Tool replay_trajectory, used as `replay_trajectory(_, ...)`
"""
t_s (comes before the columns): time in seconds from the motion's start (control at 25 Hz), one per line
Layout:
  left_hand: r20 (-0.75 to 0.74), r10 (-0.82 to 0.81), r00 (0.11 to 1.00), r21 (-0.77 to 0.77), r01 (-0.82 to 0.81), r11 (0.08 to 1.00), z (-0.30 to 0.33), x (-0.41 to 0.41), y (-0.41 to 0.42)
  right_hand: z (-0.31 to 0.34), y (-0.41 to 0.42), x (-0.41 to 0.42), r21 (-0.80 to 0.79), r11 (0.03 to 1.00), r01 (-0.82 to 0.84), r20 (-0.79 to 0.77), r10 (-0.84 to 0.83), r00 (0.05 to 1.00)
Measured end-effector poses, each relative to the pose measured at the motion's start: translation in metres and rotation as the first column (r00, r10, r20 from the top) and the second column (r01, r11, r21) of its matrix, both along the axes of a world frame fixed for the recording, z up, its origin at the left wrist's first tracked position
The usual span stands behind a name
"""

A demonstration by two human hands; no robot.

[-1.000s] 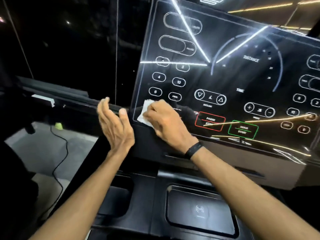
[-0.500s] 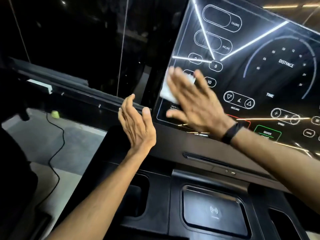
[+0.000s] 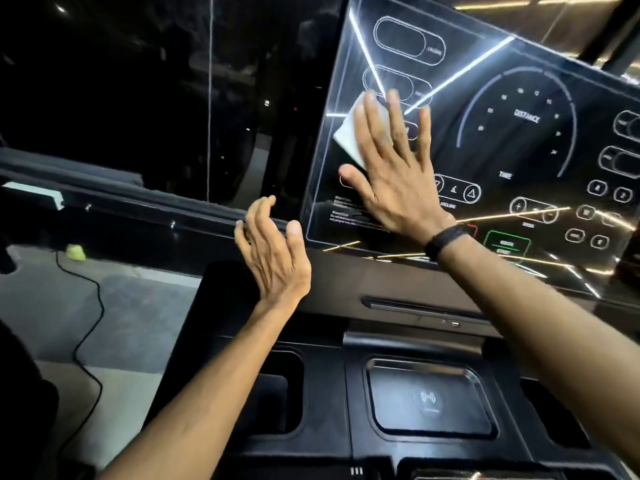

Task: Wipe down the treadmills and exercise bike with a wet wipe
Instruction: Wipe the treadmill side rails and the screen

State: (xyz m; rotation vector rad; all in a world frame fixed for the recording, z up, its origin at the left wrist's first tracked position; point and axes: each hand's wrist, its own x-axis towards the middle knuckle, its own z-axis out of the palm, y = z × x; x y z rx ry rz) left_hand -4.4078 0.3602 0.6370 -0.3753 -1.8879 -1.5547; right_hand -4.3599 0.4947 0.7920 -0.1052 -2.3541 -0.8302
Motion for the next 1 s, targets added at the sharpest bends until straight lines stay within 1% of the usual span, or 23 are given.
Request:
replay_trajectory(0.04, -0.015, 0.023, 1.0, -0.005, -0.023, 1.0, 0.0, -0.001, 0.0, -0.004, -0.006, -0.003, -0.054, 0.998, -0.008, -0.018, 0.007, 1.0)
replay_trajectory(0.08, -0.025, 0.043, 0.999, -0.01, -0.044, 0.999, -0.001, -0.002, -0.001, -0.02, -0.012, 0.0, -0.057, 0.996, -0.062, 0.02, 0.063, 0.998)
replay_trajectory(0.16, -0.035, 0.055, 0.998, -0.015, -0.056, 0.998, -0.001, -0.002, -0.003, -0.073, -0.025, 0.024, 0.062, 0.978, -0.197, 0.221, 0.179, 0.959)
replay_trajectory(0.2, -0.033, 0.049, 0.998, -0.015, -0.05, 0.999, -0.002, 0.0, -0.004, -0.088, -0.026, 0.041, 0.122, 0.963, -0.241, 0.307, 0.194, 0.932)
replay_trajectory(0.24, -0.026, 0.041, 0.999, -0.016, -0.041, 0.999, -0.002, 0.001, -0.003, -0.093, -0.02, 0.047, 0.174, 0.951, -0.257, 0.333, 0.189, 0.924)
replay_trajectory(0.28, -0.018, 0.035, 0.999, -0.015, -0.035, 0.999, -0.002, 0.002, -0.002, -0.083, -0.015, 0.043, 0.193, 0.95, -0.246, 0.315, 0.177, 0.932)
replay_trajectory(0.32, -0.011, 0.032, 0.999, -0.014, -0.032, 0.999, -0.002, 0.002, -0.002, -0.065, -0.013, 0.034, 0.166, 0.969, -0.18, 0.256, 0.134, 0.957)
replay_trajectory(0.4, -0.002, 0.036, 0.999, -0.015, -0.036, 0.999, 0.0, 0.0, 0.0, -0.025, -0.009, 0.011, 0.013, 1.0, -0.02, 0.054, 0.019, 0.998)
replay_trajectory(0.44, 0.002, 0.04, 0.999, -0.016, -0.04, 0.999, 0.0, 0.0, -0.001, -0.014, -0.011, 0.003, -0.068, 0.998, 0.016, -0.009, -0.017, 1.0)
replay_trajectory(0.48, 0.004, 0.042, 0.999, -0.017, -0.042, 0.999, 0.0, -0.001, -0.002, -0.015, -0.015, 0.0, -0.112, 0.994, -0.001, -0.013, -0.001, 1.0)
replay_trajectory(0.52, 0.004, 0.043, 0.999, -0.02, -0.043, 0.999, 0.0, -0.002, -0.003, -0.029, -0.018, 0.003, -0.1, 0.993, -0.065, 0.033, 0.069, 0.997)
replay_trajectory(0.6, 0.007, 0.034, 0.999, -0.019, -0.034, 0.999, 0.0, -0.003, -0.005, -0.076, -0.025, 0.025, 0.033, 0.98, -0.198, 0.233, 0.185, 0.955)
replay_trajectory(0.64, 0.008, 0.023, 1.0, -0.016, -0.022, 1.0, -0.001, -0.002, -0.004, -0.092, -0.021, 0.042, 0.083, 0.969, -0.232, 0.318, 0.195, 0.928)
replay_trajectory(0.68, 0.009, 0.016, 1.0, -0.015, -0.016, 1.0, -0.002, -0.001, -0.004, -0.097, -0.012, 0.052, 0.129, 0.958, -0.256, 0.345, 0.199, 0.917)
replay_trajectory(0.72, 0.01, 0.019, 1.0, -0.022, -0.019, 1.0, -0.003, 0.001, -0.003, -0.09, -0.003, 0.053, 0.152, 0.952, -0.266, 0.316, 0.208, 0.926)
replay_trajectory(0.76, 0.011, 0.025, 1.0, -0.03, -0.025, 0.999, -0.002, 0.001, -0.002, -0.076, 0.003, 0.047, 0.151, 0.961, -0.231, 0.249, 0.189, 0.95)
replay_trajectory(0.8, 0.015, 0.023, 1.0, -0.033, -0.023, 0.999, -0.002, 0.001, -0.001, -0.058, 0.008, 0.039, 0.107, 0.983, -0.151, 0.166, 0.132, 0.977)
replay_trajectory(0.88, 0.024, 0.021, 0.999, -0.026, -0.02, 0.999, -0.003, 0.001, 0.0, -0.022, 0.013, 0.02, -0.065, 0.998, -0.022, -0.02, 0.021, 1.0)
replay_trajectory(0.92, 0.025, 0.029, 0.999, -0.021, -0.028, 0.999, -0.003, 0.001, -0.001, -0.015, 0.012, 0.012, -0.135, 0.991, -0.024, -0.089, 0.012, 0.996)
replay_trajectory(0.96, 0.029, 0.036, 0.999, -0.016, -0.035, 0.999, -0.003, 0.0, -0.001, -0.019, 0.007, 0.009, -0.153, 0.986, -0.066, -0.111, 0.049, 0.993)
replay_trajectory(1.0, 0.033, 0.039, 0.999, -0.011, -0.039, 0.999, -0.003, -0.001, -0.002, -0.033, 0.0, 0.012, -0.105, 0.987, -0.123, -0.086, 0.114, 0.99)
